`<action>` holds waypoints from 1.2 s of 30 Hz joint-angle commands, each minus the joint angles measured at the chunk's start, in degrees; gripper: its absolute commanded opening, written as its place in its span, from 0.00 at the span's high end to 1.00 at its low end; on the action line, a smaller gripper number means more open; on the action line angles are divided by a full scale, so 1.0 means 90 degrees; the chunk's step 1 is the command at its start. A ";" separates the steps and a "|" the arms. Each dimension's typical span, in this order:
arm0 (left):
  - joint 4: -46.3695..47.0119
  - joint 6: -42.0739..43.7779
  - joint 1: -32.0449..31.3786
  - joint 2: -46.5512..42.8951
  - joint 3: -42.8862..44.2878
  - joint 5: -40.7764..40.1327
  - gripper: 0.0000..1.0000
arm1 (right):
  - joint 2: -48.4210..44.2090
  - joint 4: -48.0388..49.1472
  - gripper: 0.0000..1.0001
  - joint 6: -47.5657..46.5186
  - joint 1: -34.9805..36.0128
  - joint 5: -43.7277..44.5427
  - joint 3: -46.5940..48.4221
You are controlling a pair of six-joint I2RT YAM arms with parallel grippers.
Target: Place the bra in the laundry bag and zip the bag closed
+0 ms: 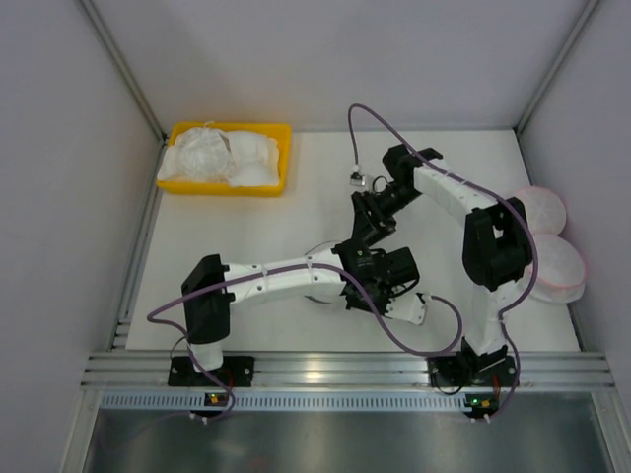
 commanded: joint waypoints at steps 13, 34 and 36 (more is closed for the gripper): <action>0.0204 0.0118 0.0212 0.0378 0.0642 -0.0585 1.00 | -0.0407 -0.0281 0.17 -0.0214 0.0074 -0.1518 -0.1427; 0.0146 0.0118 0.0046 -0.0813 -0.1262 0.0333 1.00 | 0.0474 -0.0321 1.00 -0.0400 0.0045 -0.1480 -0.0185; 0.0145 0.0069 0.0046 -0.0843 -0.1282 0.0255 1.00 | 0.0425 -0.0233 1.00 -0.0283 0.0035 -0.1480 -0.0195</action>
